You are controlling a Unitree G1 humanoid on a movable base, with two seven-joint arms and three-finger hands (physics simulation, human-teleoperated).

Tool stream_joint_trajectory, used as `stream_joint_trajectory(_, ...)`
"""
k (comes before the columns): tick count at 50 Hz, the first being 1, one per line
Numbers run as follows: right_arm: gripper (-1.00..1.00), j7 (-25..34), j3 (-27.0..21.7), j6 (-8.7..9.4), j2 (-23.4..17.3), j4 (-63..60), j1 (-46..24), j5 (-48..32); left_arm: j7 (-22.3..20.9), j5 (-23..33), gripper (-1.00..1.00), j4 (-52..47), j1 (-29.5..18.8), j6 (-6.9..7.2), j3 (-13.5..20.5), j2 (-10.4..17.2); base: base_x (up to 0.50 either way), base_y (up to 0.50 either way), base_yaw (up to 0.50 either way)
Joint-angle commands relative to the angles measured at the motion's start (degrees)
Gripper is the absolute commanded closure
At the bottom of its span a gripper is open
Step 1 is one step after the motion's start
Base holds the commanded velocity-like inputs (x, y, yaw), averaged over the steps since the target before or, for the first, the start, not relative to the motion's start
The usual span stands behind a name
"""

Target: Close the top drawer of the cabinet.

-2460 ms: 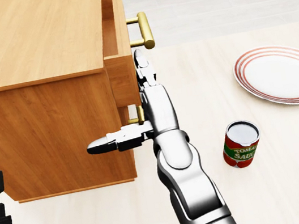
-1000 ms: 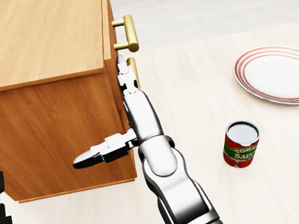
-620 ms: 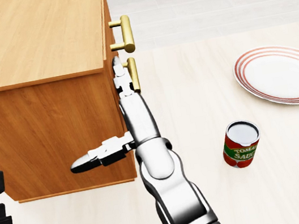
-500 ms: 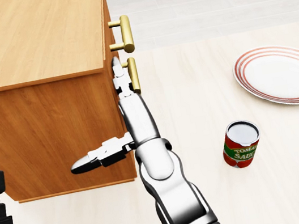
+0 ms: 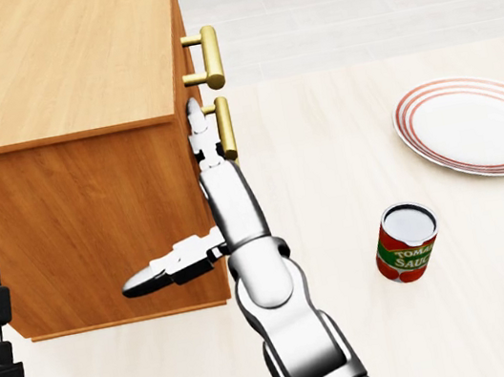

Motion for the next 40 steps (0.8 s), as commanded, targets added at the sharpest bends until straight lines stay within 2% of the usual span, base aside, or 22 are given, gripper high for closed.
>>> stream_joint_trajectory(1,-1.00,4.78,18.23,-0.62,0.06,6.81,1.66,-0.02,-0.07,-0.09,-1.00,-0.08,-0.09,0.17,-0.08,0.03,0.00,0.00,0.00)
stream_joint_trajectory(3,-1.00,5.09,18.05,-0.15,0.06,6.15,1.75,-0.10,-0.09,-0.09,-1.00,-0.03,-0.10,0.14,-0.12,0.02,0.00,0.00,0.00)
stream_joint_trajectory(9,-1.00,5.20,17.59,-0.38,0.06,6.32,1.89,-0.31,-0.04,-0.10,-1.00,-0.11,-0.06,0.08,-0.15,0.00,0.00,0.00,0.00)
stream_joint_trajectory(13,-1.00,5.10,17.77,-1.18,0.06,6.87,2.35,-0.35,-0.01,-0.12,-1.00,-0.03,-0.05,0.02,-0.07,0.03,0.00,0.00,0.00)
stream_joint_trajectory(23,-1.00,6.02,13.33,0.51,0.06,3.36,0.86,2.69,0.00,0.07,-1.00,0.24,-0.19,0.04,-0.11,0.05,0.00,0.00,0.00)
stream_joint_trajectory(40,-1.00,5.69,12.68,2.51,0.06,-0.46,0.89,5.47,0.34,0.74,-1.00,0.31,-0.33,0.57,-0.28,0.03,0.00,0.00,0.00)
